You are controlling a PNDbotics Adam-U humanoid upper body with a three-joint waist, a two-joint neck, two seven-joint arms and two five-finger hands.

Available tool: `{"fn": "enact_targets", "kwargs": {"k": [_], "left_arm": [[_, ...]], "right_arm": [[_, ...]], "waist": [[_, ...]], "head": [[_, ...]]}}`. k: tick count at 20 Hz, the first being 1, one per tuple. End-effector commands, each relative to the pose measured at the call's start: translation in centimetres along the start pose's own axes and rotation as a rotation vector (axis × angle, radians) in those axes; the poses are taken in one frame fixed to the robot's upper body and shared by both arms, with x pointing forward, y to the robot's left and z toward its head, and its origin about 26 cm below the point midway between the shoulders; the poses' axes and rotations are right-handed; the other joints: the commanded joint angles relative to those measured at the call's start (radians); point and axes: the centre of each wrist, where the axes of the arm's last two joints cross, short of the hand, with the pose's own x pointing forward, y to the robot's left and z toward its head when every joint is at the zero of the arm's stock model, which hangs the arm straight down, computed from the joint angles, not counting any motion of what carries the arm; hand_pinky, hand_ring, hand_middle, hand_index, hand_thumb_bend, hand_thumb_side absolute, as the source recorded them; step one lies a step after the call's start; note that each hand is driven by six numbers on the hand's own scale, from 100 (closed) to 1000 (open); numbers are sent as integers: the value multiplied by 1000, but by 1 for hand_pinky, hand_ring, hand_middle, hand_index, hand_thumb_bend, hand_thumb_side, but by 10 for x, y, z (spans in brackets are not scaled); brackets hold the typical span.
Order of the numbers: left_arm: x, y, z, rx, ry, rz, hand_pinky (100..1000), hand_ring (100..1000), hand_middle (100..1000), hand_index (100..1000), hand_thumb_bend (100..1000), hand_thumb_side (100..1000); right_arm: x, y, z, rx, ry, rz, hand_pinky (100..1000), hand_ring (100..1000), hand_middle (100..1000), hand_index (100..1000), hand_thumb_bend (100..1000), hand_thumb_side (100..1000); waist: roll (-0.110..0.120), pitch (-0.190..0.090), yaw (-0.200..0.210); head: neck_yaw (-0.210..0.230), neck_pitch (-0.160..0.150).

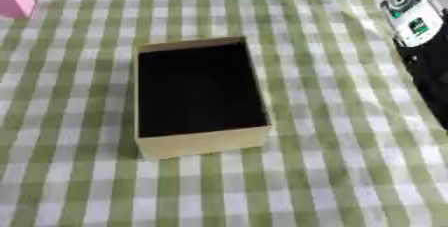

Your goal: Pick up objects on the table and place them in the box.

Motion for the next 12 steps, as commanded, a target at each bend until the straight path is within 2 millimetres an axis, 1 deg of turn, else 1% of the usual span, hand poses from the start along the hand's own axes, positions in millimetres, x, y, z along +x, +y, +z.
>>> {"fn": "enact_targets", "kwargs": {"k": [1, 5, 9, 12], "left_arm": [[-15, 27, -3, 75, 22, 1, 820, 815, 807, 871, 556, 135], [-16, 31, -4, 92, 23, 8, 820, 815, 807, 872, 556, 135], [-17, 34, -4, 99, 25, 14, 820, 814, 807, 872, 556, 137], [-17, 35, -4, 102, 25, 14, 821, 815, 808, 873, 557, 140]], "right_arm": [[8, -25, -7, -53, -51, 35, 739, 858, 865, 922, 420, 574], [15, -29, -8, -59, -86, 41, 740, 859, 865, 923, 421, 576], [18, -32, -8, -59, -100, 47, 741, 859, 866, 924, 421, 575], [18, -32, -7, -58, -101, 49, 741, 859, 866, 924, 422, 574]], "waist": [[4, -16, -2], [5, -2, -6], [5, 7, -8], [3, 10, -4]], "head": [[4, -7], [4, -7], [5, -3], [19, -4]]}}
